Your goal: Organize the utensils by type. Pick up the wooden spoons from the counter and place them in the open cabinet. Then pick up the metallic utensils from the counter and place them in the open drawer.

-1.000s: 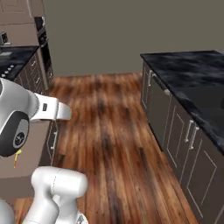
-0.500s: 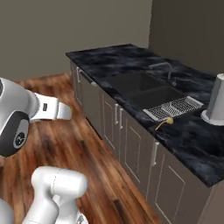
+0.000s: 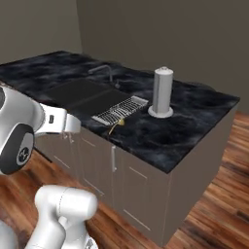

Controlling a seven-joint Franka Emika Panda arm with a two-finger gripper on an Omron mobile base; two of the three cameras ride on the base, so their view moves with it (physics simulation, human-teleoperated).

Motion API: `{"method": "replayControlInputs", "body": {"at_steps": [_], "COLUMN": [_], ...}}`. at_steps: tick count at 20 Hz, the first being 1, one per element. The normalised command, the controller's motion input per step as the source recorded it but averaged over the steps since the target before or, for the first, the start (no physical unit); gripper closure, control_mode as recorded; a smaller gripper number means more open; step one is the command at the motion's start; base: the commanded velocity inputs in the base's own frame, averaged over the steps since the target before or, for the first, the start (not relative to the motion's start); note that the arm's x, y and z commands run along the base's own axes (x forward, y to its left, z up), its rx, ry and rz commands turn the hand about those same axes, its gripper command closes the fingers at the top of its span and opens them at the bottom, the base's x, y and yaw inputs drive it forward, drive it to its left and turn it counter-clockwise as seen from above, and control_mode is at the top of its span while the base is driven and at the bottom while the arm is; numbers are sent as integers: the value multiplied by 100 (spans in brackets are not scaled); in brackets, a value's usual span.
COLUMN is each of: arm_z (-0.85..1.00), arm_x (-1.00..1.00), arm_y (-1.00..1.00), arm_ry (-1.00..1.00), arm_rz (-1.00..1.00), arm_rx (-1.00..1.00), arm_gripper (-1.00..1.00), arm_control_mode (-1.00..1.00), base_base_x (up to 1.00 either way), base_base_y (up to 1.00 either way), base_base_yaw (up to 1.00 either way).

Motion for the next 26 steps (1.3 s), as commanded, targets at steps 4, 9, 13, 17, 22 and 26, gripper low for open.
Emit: {"method": "replayControlInputs", "body": {"at_steps": [4, 9, 13, 17, 22, 26], "arm_z": [0, 0, 0, 0, 0, 0], "arm_x": [0, 0, 0, 0, 0, 0], "arm_y": [0, 0, 0, 0, 0, 0], "arm_ry": [0, 0, 0, 0, 0, 0], "arm_rz": [0, 0, 0, 0, 0, 0], "arm_rx": [0, 0, 0, 0, 0, 0], "arm_gripper": [-100, -100, -100, -100, -100, -100], "arm_control_mode": [100, 100, 100, 100, 100, 100], "base_base_x": [46, 42, 58, 63, 57, 47], "base_base_y": [27, 29, 18, 11, 21, 36], "base_base_yaw": [-34, -25, -25, -30, -30, -25]}}
